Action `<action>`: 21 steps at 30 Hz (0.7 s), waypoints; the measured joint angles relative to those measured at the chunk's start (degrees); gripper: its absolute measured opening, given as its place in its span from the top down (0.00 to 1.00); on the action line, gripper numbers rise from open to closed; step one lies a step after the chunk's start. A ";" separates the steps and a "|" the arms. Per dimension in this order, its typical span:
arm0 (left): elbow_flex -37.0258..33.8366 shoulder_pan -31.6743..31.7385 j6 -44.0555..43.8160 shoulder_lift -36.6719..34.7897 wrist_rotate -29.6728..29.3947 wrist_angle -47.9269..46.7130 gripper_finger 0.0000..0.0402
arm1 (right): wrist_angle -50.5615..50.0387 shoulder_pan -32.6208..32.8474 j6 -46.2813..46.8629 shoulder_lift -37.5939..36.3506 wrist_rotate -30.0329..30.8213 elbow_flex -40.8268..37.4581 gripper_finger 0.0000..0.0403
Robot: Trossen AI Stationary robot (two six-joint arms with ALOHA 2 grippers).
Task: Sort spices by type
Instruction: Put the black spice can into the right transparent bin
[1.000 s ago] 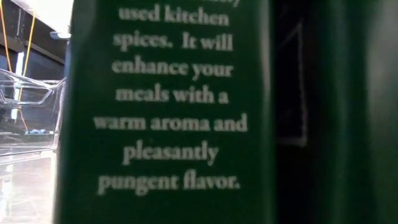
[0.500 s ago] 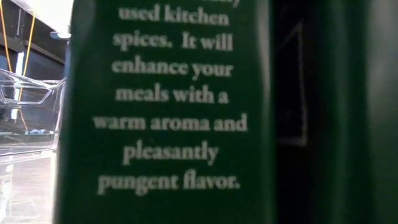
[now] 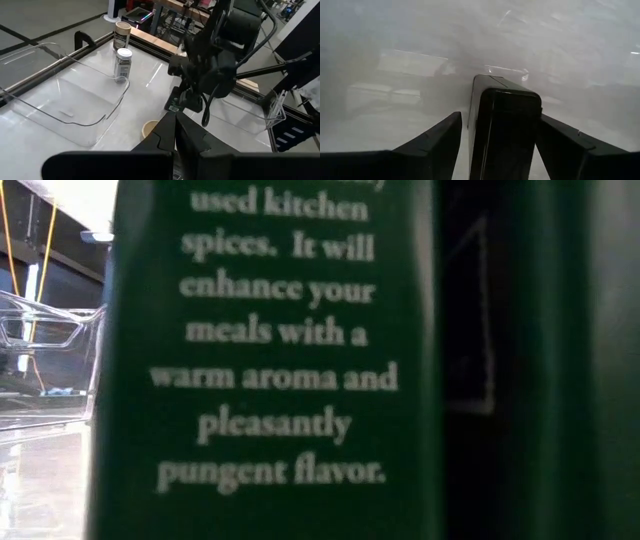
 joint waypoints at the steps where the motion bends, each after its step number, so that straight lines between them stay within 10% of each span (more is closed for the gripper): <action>1: 0.00 0.00 0.00 0.00 0.00 0.00 1.00 | 0.02 -0.13 -0.45 0.15 -0.17 0.00 0.43; 7: 0.00 0.00 -0.02 0.00 -0.02 0.71 1.00 | -1.91 -0.13 -2.68 -1.64 0.10 -0.04 0.71; 21: 0.04 2.51 3.16 0.00 -0.09 4.78 1.00 | -1.70 14.94 6.19 -29.54 3.53 -0.07 0.71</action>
